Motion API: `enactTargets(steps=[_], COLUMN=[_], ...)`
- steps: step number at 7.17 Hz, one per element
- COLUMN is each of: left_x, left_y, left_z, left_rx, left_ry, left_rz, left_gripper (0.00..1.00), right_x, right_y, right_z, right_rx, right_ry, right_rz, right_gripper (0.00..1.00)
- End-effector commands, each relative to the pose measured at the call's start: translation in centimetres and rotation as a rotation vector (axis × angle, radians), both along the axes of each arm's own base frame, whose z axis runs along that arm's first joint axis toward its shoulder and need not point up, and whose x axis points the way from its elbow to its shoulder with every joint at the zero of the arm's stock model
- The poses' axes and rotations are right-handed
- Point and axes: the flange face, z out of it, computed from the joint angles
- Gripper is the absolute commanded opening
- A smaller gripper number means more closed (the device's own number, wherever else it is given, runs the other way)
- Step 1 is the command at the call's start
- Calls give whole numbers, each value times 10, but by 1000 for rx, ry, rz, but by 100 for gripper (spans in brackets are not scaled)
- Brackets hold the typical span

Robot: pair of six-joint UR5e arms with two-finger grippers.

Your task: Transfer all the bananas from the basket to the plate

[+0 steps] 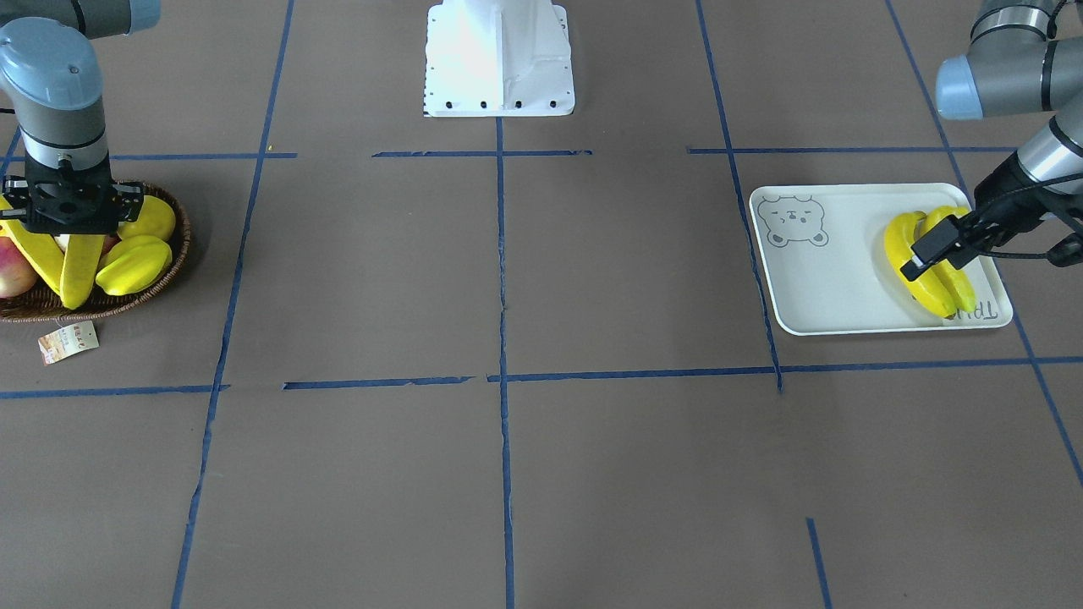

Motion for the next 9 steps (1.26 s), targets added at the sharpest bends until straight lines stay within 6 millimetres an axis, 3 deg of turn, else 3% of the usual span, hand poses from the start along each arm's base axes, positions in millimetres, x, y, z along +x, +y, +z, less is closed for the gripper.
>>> enactTargets(steps=[1, 2, 3, 4, 6, 7, 9], left_x=[1, 3, 3, 3, 4, 6, 14], left_y=[0, 0, 0, 0, -3, -4, -9], left_z=[0, 0, 0, -1, -3, -6, -17], left_rx=[0, 0, 0, -1, 1, 3, 8], left_ry=[0, 1, 1, 3, 5, 7, 20], left_rz=[1, 5, 5, 5, 5, 4, 7], left_gripper=[100, 100, 100, 100, 100, 100, 100], right_x=[0, 1, 4, 11, 36, 30, -2], right_y=[0, 0, 1, 7, 16, 4, -18], right_z=[0, -1, -8, -24, -93, -128, -172], right_rx=[0, 2, 10, 2, -11, 14, 27], right_ry=[2, 0, -7, 2, 26, -12, -126], right_rz=[-5, -3, 0, -1, -8, -4, 11], right_gripper=[47, 33, 11, 4, 1, 1, 2])
